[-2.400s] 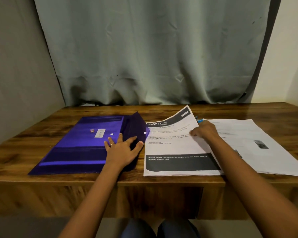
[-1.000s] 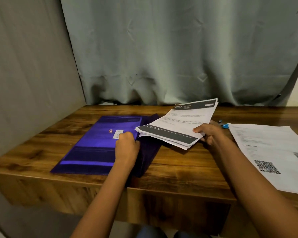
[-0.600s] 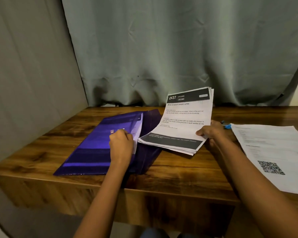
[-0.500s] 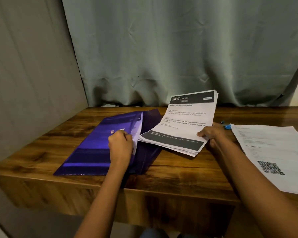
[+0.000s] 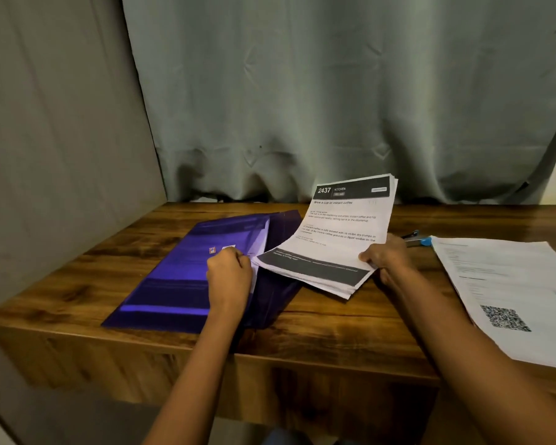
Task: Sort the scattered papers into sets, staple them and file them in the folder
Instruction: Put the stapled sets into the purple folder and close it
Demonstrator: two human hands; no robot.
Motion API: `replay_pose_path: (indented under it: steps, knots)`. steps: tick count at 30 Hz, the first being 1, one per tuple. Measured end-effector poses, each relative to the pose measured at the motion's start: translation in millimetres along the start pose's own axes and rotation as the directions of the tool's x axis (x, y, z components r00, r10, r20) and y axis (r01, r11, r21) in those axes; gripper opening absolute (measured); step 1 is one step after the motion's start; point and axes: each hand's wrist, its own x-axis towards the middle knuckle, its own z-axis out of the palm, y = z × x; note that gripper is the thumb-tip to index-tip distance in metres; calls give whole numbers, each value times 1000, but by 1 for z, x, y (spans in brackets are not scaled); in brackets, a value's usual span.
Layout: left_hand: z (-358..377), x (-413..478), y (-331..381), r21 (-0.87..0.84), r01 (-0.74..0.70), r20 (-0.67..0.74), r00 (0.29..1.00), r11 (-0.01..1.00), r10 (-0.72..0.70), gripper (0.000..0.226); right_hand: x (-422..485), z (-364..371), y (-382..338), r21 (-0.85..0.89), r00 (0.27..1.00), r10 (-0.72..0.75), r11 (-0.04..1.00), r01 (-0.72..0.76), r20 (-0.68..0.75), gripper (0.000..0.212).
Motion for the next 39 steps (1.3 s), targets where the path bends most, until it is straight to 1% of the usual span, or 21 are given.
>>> replay_pose_path:
  steps: [4, 7, 12, 15, 17, 19, 23, 27, 34, 37, 39]
  knots:
    - [1, 1, 2, 46, -38, -10, 999, 998, 38, 23, -4, 9, 2, -55, 995, -104, 993, 104, 4, 46]
    - [0, -2, 8, 166, -105, -3, 994, 981, 107, 23, -7, 14, 4, -52, 986, -157, 986, 160, 52, 45]
    - [-1, -8, 15, 379, -167, 75, 986, 910, 149, 23, -19, 27, 5, 54, 961, -182, 983, 174, 208, 42]
    - [0, -9, 18, 453, -194, 108, 981, 870, 162, 22, -24, 40, 7, 94, 938, -191, 981, 171, 290, 44]
    - [0, -9, 20, 482, -199, 119, 980, 853, 161, 22, -24, 46, 8, 123, 932, -189, 980, 158, 309, 47]
    - [-1, -8, 22, 501, -201, 126, 979, 842, 159, 22, -24, 49, 7, 124, 931, -189, 980, 157, 311, 48]
    - [-3, -6, 20, 501, -208, 143, 977, 840, 157, 20, -21, 48, 3, 62, 937, -151, 988, 139, 315, 50]
    - [-5, -3, 20, 484, -201, 152, 978, 851, 145, 21, -15, 42, -7, -28, 940, -75, 996, 89, 334, 48]
    - [-7, 2, 18, 456, -195, 143, 979, 869, 145, 22, -15, 24, -23, -170, 889, 88, 985, -11, 450, 40]
    - [-7, 3, 17, 438, -182, 143, 981, 880, 132, 21, -15, 21, -21, -180, 868, 114, 983, -29, 483, 40]
    - [-6, 3, 16, 421, -185, 139, 980, 888, 139, 21, -16, 19, -18, -168, 868, 118, 985, -40, 482, 40]
